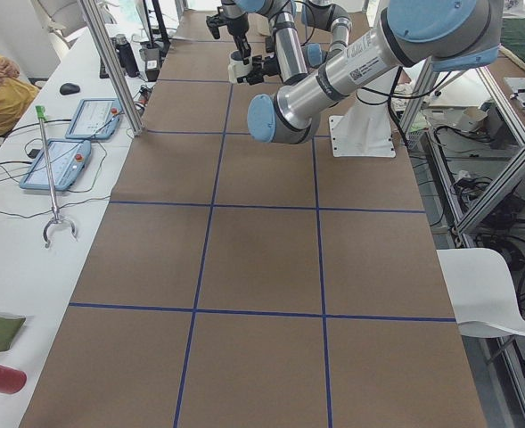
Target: Left arm hands cup to right arm to dump lemon
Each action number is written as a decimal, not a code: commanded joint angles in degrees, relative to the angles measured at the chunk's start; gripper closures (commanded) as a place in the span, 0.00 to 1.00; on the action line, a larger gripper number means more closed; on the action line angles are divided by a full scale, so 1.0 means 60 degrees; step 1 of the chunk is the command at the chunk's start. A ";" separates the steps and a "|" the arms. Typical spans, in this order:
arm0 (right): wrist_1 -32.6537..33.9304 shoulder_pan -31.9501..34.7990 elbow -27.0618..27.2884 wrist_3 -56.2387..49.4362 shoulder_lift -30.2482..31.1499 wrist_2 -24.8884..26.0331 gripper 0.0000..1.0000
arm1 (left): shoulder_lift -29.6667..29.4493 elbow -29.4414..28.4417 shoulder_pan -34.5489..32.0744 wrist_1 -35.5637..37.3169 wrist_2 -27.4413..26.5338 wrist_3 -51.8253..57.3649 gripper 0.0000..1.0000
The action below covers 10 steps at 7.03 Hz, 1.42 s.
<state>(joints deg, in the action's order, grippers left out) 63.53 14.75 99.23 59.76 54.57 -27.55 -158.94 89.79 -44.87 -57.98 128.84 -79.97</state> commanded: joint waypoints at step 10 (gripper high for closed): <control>-0.0465 0.0276 -0.0044 0.0207 0.1244 -0.1788 0.00 | 0.0253 0.0577 -0.1002 0.0244 0.0133 0.1542 1.00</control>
<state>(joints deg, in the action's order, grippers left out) 61.03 13.93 98.84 61.12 60.23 -33.44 -158.70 92.52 -50.06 -56.72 129.79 -75.42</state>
